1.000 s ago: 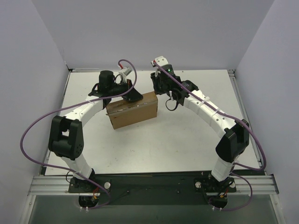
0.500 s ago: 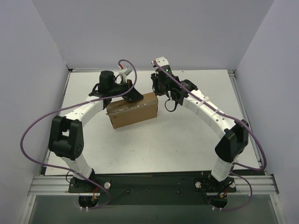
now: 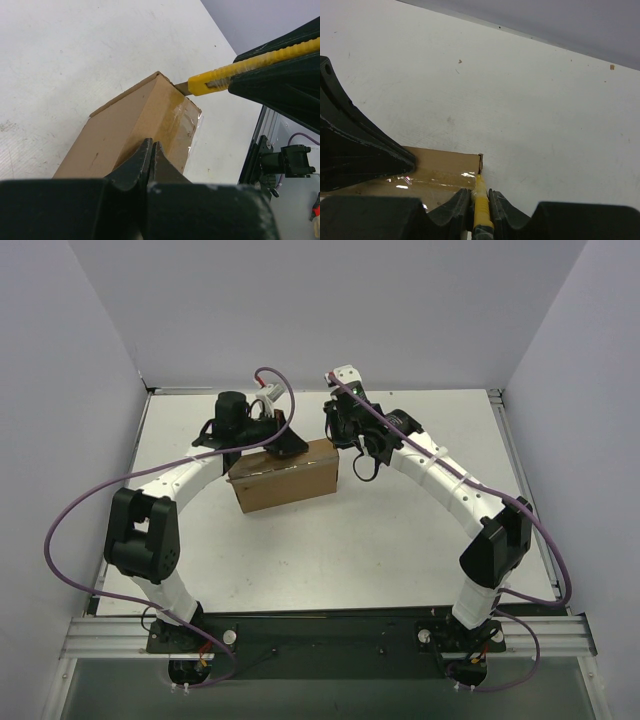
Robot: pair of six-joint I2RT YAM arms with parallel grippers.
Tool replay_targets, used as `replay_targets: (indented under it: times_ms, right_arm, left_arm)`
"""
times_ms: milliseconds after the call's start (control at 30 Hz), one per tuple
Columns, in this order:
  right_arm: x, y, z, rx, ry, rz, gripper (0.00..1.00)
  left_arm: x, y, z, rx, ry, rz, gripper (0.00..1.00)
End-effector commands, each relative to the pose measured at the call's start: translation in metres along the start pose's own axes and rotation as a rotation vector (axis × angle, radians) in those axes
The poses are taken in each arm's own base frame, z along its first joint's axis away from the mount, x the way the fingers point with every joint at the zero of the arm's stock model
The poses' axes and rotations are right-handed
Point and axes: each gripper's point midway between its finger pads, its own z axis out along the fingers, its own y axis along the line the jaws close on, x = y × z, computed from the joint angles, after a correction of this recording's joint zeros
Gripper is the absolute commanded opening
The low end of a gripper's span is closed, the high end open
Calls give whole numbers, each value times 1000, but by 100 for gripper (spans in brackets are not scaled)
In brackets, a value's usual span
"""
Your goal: Unpack the express box
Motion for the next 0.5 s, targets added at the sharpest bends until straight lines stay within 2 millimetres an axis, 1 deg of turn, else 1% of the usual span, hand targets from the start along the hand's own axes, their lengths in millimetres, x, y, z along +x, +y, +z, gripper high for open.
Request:
replay_targets:
  times_ms: [0, 67, 133, 233, 267, 333, 467]
  right_arm:
    - [6, -4, -9, 36, 24, 16, 0]
    - [6, -4, -9, 35, 24, 21, 0]
    - [5, -3, -11, 33, 21, 27, 0]
    - [2, -2, -18, 28, 24, 32, 0]
    - [-4, 3, -23, 14, 10, 23, 0]
    - [-1, 5, -31, 23, 31, -5, 0]
    - [5, 8, -32, 20, 65, -32, 0]
  left_arm:
    - [10, 19, 6, -84, 12, -4, 0]
    - [16, 19, 5, -95, 37, -17, 0]
    - [16, 20, 5, -110, 42, -4, 0]
    - [15, 21, 4, -126, 37, 6, 0]
    - [15, 21, 3, -130, 40, 4, 0]
    - [16, 22, 3, -135, 41, 4, 0]
    - [16, 24, 5, -135, 41, -4, 0]
